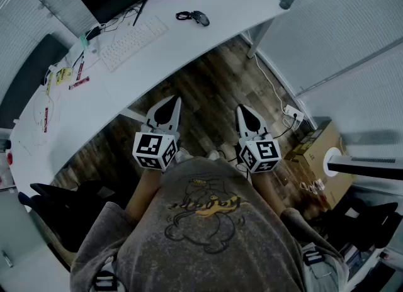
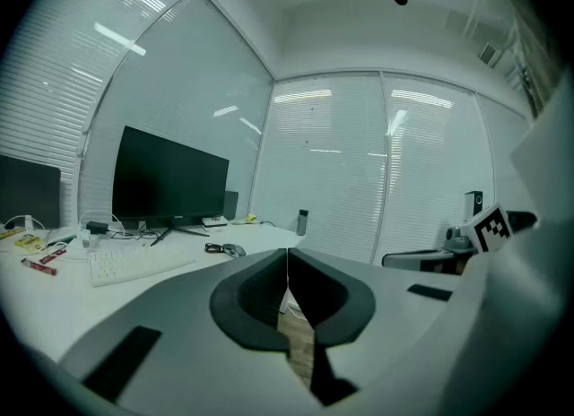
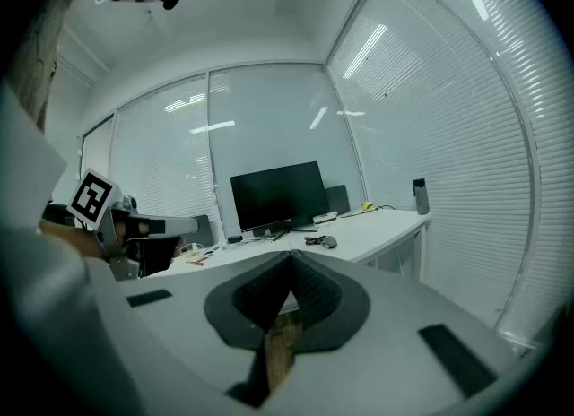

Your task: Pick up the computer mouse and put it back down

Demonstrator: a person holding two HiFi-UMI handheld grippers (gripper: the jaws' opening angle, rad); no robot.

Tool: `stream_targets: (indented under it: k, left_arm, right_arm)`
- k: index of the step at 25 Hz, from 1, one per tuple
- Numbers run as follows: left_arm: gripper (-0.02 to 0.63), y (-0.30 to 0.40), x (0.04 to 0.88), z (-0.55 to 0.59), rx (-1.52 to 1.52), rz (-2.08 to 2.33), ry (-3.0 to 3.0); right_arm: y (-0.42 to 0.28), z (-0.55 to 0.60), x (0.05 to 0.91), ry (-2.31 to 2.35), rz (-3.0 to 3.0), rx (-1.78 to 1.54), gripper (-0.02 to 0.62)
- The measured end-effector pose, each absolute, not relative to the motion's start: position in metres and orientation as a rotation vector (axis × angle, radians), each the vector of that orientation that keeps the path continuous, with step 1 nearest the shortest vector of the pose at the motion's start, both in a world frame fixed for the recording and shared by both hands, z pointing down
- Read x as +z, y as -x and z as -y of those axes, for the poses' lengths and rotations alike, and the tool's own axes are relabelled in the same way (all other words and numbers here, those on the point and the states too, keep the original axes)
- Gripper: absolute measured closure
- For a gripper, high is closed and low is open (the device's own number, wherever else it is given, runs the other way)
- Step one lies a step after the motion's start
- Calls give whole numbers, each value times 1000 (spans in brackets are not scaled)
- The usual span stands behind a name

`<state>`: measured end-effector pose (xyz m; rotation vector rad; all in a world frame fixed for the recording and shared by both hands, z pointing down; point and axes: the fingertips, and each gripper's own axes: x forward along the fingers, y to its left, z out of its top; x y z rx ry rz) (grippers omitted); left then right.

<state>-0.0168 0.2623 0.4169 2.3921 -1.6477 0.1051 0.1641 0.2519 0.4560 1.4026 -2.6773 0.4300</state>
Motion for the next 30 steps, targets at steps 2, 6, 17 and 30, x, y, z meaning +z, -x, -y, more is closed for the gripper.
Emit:
stream_targets:
  k: [2,6,17,30]
  left_arm:
    - [586,17,417,-258,106,1651,-2390]
    - [586,18,418,-249,98,1651,-2397]
    - [586,55,418,-231,67,1592,-2434]
    - [586,75,423,-201,80,1547,-2469]
  right_arm:
    - [-163,-249,456,-1384,2683,432,591]
    - [-161,-241,462,-1362,2685,429,591]
    - [-135,-217,461,-1488,2678,460,589]
    - [-123,-191,465,-1562,2660,456,589]
